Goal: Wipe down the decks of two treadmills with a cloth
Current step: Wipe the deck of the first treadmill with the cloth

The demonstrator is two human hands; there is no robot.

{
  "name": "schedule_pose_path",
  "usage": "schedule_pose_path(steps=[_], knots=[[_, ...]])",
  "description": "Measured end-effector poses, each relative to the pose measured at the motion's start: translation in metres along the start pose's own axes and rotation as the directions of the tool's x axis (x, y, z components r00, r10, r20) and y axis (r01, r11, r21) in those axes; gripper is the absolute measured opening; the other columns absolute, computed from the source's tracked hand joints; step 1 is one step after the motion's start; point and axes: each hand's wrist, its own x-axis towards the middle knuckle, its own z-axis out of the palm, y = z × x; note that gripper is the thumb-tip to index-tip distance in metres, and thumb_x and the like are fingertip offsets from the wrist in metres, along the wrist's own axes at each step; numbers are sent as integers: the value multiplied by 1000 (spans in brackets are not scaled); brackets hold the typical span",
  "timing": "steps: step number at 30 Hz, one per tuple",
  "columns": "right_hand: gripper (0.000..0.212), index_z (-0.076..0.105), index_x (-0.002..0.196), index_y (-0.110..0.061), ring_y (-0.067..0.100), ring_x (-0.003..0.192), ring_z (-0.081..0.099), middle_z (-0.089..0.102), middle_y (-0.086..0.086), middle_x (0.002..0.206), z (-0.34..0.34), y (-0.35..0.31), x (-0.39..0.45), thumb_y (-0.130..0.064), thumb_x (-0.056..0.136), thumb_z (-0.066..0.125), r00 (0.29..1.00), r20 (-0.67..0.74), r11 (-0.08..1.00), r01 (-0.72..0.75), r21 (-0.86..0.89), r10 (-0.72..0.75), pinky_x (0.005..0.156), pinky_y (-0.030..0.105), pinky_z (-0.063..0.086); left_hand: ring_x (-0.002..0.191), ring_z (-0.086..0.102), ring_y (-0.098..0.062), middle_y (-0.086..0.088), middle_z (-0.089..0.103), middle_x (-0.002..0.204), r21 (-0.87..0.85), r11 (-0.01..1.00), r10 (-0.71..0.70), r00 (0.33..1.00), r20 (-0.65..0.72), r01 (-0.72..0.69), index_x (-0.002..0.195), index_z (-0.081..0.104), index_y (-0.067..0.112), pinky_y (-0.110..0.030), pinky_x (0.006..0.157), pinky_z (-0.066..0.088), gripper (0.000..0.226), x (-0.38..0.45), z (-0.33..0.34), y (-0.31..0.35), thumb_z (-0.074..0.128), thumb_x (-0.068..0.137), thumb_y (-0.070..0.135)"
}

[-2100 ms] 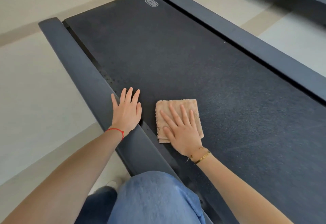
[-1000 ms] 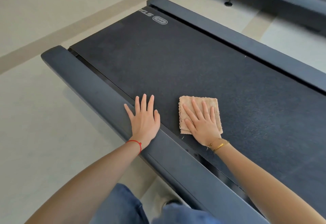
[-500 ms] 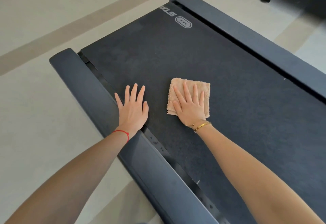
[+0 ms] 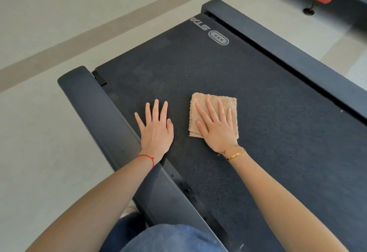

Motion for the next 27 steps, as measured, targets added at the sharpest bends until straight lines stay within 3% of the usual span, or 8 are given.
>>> schedule_pose_path(steps=[6, 10, 12, 16, 19, 23, 27], knots=[[55, -7, 154, -47, 31, 151, -15, -14, -10, 165, -13, 55, 25, -55, 103, 11, 983, 10, 982, -183, 41, 183, 120, 51, -15, 153, 4, -30, -4, 9, 166, 36, 999, 4, 1000, -5, -4, 159, 9, 25, -64, 119, 5, 58, 1, 4, 1, 23, 104, 35], [56, -5, 156, -42, 35, 151, -15, -14, -4, 166, -16, 44, 60, -51, 103, 11, 960, 18, 960, -279, 32, 278, 119, 57, -13, 153, 4, -31, -5, 9, 166, 47, 999, -1, 1000, -4, 2, 159, 9, 24, -65, 119, 6, 58, 0, 5, 2, 21, 104, 34], [56, -3, 157, -40, 35, 151, -14, -13, -4, 166, -15, 32, 61, -50, 104, 12, 974, 9, 974, -225, 31, 225, 118, 57, -14, 153, 4, -30, -5, 10, 166, 40, 999, -2, 1000, -9, 2, 159, 11, 24, -65, 119, 5, 57, 0, 4, 2, 22, 104, 34], [57, -6, 155, -42, 34, 151, -15, -12, -5, 166, -6, 21, 21, -53, 102, 9, 1000, 18, 1000, 24, -4, -24, 120, 55, -12, 153, 4, -27, -2, 14, 165, -7, 999, -39, 999, -18, 39, 158, 18, 26, -64, 119, 4, 56, 3, 3, 3, 28, 103, 31], [57, -6, 154, -44, 30, 152, -14, -10, -9, 165, -2, 38, -15, -56, 99, 6, 997, 9, 997, 74, -20, -74, 122, 51, -9, 153, 5, -27, -2, 16, 165, -41, 997, -69, 997, -42, 68, 157, 22, 25, -66, 118, 3, 55, 3, 4, 9, 32, 103, 29], [54, -6, 153, -50, 28, 152, -12, -9, -12, 165, -10, 82, -19, -56, 101, 11, 998, -13, 997, -69, 24, 69, 121, 49, -11, 153, 4, -27, -2, 16, 165, -66, 990, -132, 990, -59, 128, 156, 23, 25, -66, 117, 2, 56, 4, 7, 21, 33, 102, 29], [55, -5, 155, -47, 33, 151, -13, -11, -7, 166, -24, 102, 37, -53, 103, 12, 972, -8, 970, -234, 65, 235, 120, 52, -14, 153, 4, -29, -4, 16, 165, -38, 990, -139, 988, -70, 137, 157, 22, 24, -67, 117, 3, 56, 3, 10, 24, 32, 102, 29]])
